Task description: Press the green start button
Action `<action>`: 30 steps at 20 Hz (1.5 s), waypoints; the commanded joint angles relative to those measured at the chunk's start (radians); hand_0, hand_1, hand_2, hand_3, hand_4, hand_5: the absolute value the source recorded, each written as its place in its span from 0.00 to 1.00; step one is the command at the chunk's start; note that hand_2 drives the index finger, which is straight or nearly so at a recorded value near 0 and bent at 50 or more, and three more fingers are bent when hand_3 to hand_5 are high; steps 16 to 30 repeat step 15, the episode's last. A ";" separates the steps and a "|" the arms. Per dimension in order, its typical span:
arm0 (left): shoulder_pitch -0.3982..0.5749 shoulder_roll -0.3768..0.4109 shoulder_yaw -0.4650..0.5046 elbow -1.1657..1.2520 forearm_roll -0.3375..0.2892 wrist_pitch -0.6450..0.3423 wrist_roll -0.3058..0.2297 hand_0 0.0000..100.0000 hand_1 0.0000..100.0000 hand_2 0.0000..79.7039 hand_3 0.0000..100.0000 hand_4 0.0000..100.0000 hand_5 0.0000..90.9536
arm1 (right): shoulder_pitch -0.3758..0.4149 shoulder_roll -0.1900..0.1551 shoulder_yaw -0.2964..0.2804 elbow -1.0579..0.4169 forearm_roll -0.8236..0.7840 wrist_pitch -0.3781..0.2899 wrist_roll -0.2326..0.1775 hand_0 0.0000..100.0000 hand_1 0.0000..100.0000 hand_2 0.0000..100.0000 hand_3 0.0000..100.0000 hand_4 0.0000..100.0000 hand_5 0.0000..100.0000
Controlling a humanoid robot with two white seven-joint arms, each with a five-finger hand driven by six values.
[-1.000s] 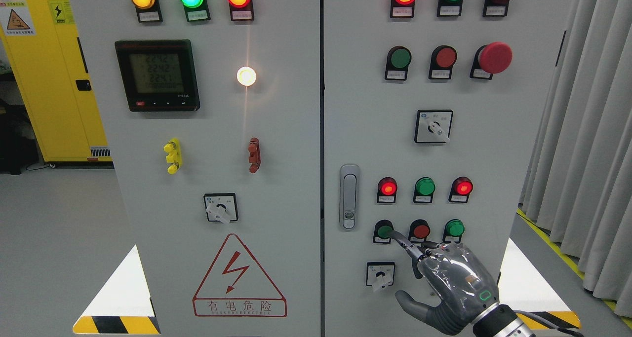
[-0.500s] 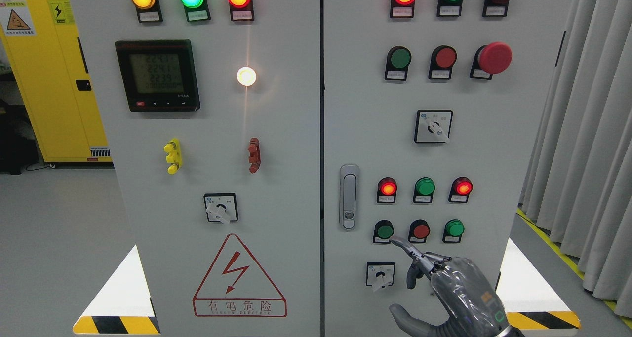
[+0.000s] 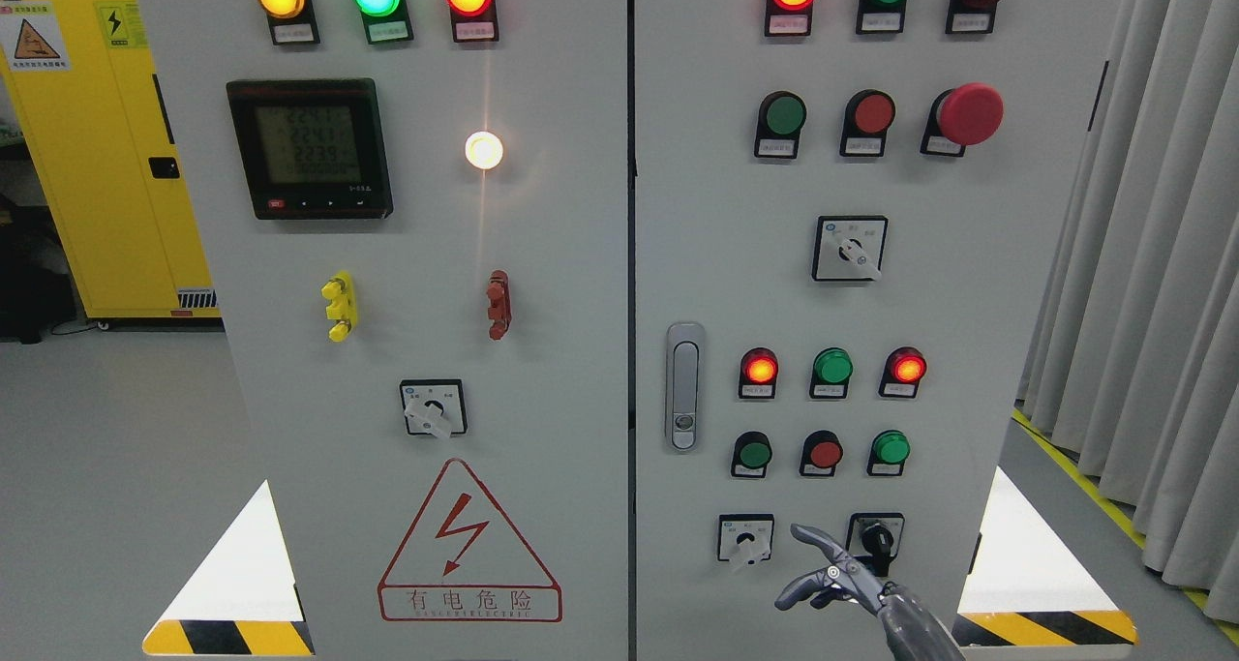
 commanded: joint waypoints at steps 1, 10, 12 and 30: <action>-0.029 0.000 0.000 -0.028 0.000 0.001 -0.001 0.12 0.56 0.00 0.00 0.00 0.00 | 0.036 -0.006 0.043 -0.064 -0.240 0.037 0.008 0.22 0.35 0.00 0.00 0.00 0.00; -0.029 0.000 -0.001 -0.028 0.000 0.001 -0.001 0.12 0.56 0.00 0.00 0.00 0.00 | 0.053 -0.004 0.051 -0.063 -0.263 0.054 0.014 0.21 0.35 0.00 0.00 0.01 0.00; -0.029 0.000 0.000 -0.028 0.000 0.001 -0.001 0.12 0.56 0.00 0.00 0.00 0.00 | 0.053 -0.004 0.051 -0.063 -0.284 0.072 0.014 0.21 0.36 0.00 0.00 0.02 0.00; -0.029 0.000 0.000 -0.028 0.000 0.001 -0.001 0.12 0.56 0.00 0.00 0.00 0.00 | 0.056 -0.004 0.051 -0.063 -0.287 0.083 0.014 0.21 0.36 0.00 0.00 0.03 0.00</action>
